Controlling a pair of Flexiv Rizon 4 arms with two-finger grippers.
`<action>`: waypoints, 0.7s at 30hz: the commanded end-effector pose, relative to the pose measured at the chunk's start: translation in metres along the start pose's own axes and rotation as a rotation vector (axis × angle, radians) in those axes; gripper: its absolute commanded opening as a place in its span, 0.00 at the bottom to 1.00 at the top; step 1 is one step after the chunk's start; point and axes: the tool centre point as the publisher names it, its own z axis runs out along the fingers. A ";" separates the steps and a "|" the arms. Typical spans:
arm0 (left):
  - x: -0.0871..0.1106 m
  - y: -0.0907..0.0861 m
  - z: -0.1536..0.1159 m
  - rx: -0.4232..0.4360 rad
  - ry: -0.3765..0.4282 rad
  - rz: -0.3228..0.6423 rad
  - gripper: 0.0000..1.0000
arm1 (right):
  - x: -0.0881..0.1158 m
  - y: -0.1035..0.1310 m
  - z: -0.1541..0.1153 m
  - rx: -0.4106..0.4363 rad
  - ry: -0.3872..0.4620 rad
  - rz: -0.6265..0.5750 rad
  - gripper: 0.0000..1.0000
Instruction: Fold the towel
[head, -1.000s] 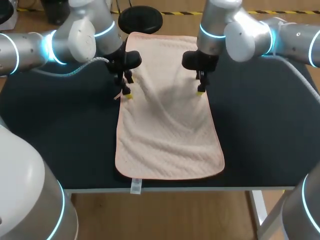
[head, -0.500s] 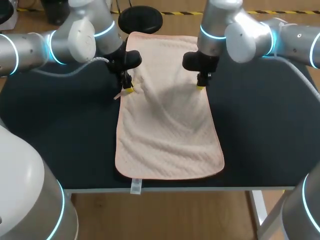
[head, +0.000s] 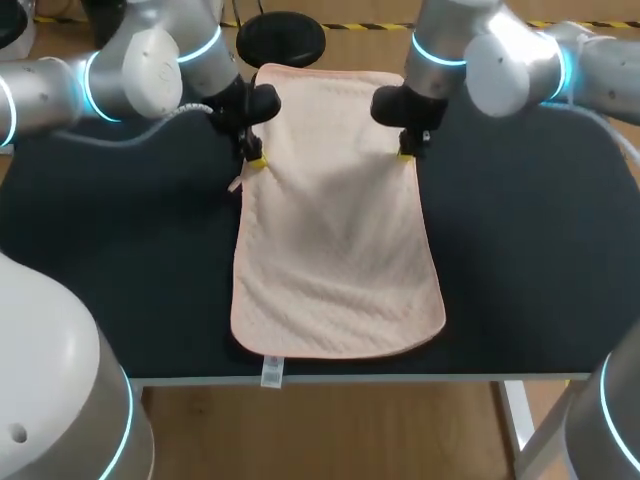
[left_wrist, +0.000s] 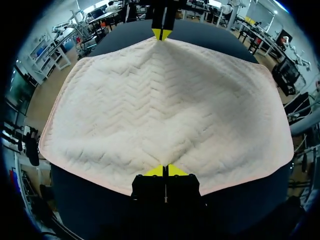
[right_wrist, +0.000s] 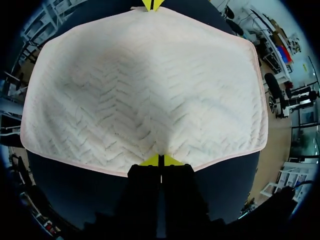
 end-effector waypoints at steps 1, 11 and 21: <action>0.011 -0.001 -0.040 0.010 -0.050 -0.017 0.00 | 0.003 -0.010 -0.047 -0.021 -0.052 0.006 0.00; -0.007 -0.046 -0.166 0.007 -0.260 0.013 0.00 | -0.038 0.014 -0.177 -0.204 -0.251 -0.077 0.00; -0.063 -0.060 -0.256 -0.093 -0.468 0.039 0.00 | -0.097 0.014 -0.249 -0.136 -0.426 -0.149 0.00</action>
